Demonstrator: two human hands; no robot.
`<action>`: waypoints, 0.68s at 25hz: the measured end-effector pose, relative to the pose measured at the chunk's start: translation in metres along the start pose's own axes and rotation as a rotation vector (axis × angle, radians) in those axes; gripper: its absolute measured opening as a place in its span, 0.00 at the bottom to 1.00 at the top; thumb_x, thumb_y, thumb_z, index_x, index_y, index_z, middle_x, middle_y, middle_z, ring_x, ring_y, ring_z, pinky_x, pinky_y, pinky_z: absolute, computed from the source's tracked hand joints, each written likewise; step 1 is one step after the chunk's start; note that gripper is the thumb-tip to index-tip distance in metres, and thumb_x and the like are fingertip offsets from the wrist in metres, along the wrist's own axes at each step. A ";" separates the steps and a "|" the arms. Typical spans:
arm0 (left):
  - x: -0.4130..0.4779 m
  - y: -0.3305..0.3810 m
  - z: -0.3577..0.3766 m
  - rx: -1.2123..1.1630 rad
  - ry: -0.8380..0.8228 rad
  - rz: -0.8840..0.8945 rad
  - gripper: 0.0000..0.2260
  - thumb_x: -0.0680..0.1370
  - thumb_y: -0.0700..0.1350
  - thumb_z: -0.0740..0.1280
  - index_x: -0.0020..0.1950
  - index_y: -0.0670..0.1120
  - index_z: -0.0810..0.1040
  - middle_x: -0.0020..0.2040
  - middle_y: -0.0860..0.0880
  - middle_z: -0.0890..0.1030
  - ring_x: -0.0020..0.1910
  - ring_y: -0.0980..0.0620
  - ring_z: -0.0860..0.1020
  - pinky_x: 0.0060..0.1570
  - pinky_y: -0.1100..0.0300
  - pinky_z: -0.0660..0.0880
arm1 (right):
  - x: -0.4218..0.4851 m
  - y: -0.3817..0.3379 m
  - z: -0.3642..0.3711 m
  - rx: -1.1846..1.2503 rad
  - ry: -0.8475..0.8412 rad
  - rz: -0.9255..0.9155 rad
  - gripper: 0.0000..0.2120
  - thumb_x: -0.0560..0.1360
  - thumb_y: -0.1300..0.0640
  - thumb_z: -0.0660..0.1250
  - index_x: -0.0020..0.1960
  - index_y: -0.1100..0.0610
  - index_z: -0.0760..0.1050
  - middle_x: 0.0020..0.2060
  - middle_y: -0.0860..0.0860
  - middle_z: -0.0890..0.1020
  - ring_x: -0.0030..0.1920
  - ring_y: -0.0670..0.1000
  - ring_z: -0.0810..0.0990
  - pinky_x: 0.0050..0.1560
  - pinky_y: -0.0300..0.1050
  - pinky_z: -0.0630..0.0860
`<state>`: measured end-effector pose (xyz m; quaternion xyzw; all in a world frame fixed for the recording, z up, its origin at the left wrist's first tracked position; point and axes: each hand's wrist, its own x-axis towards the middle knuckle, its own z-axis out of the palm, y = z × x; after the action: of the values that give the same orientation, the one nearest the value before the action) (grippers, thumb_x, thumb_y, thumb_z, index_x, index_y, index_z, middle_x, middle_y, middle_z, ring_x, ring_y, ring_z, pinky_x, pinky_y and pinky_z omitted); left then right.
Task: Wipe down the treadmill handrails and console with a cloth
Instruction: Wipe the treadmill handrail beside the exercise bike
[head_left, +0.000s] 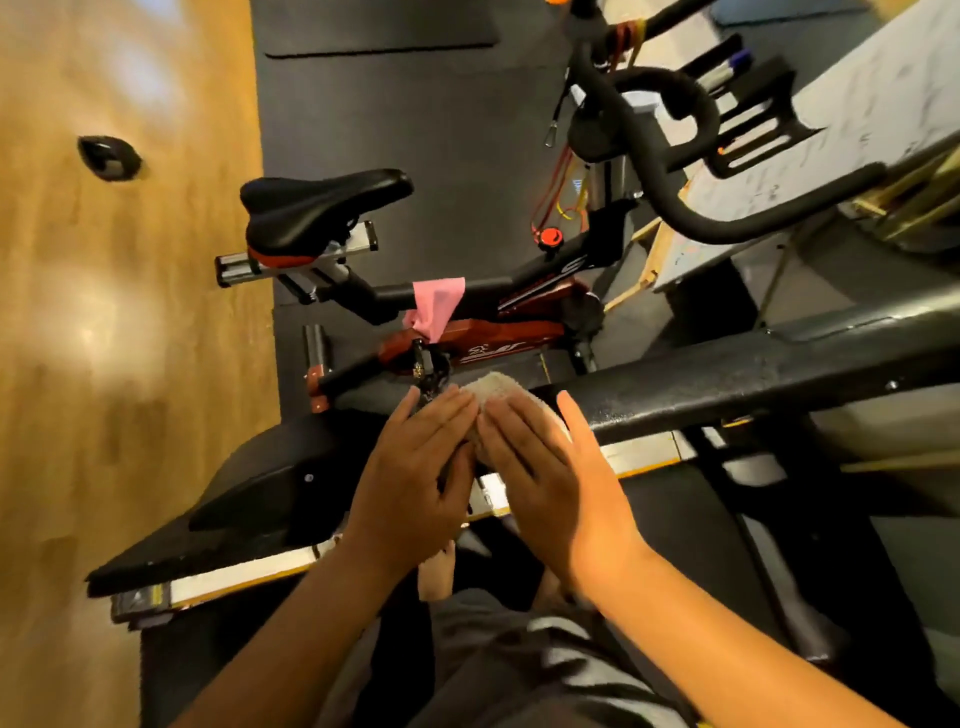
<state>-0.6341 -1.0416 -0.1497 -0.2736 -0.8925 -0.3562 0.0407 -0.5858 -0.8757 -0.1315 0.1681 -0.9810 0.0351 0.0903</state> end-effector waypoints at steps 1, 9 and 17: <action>0.006 0.005 0.003 -0.008 -0.033 0.047 0.19 0.78 0.46 0.61 0.67 0.42 0.75 0.68 0.46 0.75 0.71 0.52 0.69 0.72 0.43 0.61 | -0.007 0.010 -0.008 -0.050 -0.034 0.016 0.26 0.72 0.60 0.60 0.70 0.59 0.69 0.69 0.55 0.72 0.72 0.56 0.65 0.72 0.64 0.57; 0.014 -0.001 0.012 0.005 -0.041 0.146 0.23 0.73 0.49 0.73 0.64 0.41 0.77 0.59 0.46 0.79 0.61 0.49 0.75 0.63 0.57 0.72 | -0.059 0.059 -0.041 -0.035 0.042 0.631 0.37 0.63 0.74 0.71 0.70 0.60 0.68 0.71 0.56 0.70 0.72 0.58 0.64 0.70 0.61 0.64; -0.012 -0.015 0.020 -0.039 0.161 0.160 0.21 0.75 0.48 0.69 0.64 0.40 0.71 0.61 0.45 0.71 0.62 0.46 0.72 0.67 0.61 0.68 | -0.021 0.007 -0.022 -0.090 -0.043 0.226 0.23 0.72 0.57 0.64 0.66 0.57 0.74 0.65 0.53 0.76 0.65 0.56 0.72 0.68 0.60 0.64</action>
<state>-0.6293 -1.0430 -0.1771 -0.3152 -0.8547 -0.3898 0.1351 -0.5654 -0.8603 -0.1142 0.0529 -0.9960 -0.0027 0.0719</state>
